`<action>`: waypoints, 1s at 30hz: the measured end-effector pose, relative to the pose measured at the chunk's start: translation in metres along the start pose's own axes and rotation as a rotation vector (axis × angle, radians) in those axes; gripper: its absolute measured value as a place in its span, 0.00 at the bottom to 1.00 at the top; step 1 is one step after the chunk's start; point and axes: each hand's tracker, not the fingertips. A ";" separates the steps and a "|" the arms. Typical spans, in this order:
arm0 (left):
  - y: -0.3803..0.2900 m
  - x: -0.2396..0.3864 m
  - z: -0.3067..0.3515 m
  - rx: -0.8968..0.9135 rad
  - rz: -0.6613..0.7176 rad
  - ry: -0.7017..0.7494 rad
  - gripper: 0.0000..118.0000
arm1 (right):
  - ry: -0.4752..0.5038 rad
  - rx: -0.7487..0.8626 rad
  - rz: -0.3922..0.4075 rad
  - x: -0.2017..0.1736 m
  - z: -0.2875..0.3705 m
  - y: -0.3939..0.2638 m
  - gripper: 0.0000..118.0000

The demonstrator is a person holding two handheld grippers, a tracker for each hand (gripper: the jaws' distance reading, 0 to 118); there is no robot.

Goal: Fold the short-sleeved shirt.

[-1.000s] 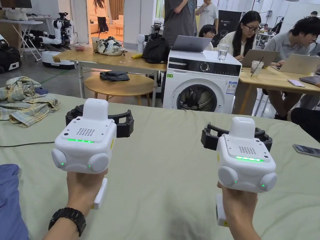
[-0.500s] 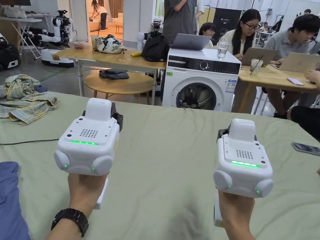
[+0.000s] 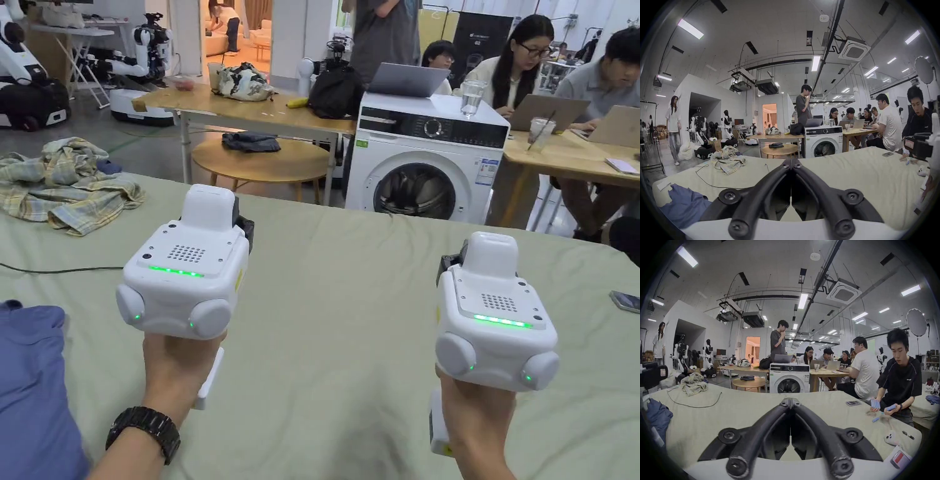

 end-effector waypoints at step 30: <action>-0.065 -0.309 0.047 -0.830 0.182 0.304 0.31 | 0.491 -0.122 0.101 -0.235 0.034 -0.031 0.00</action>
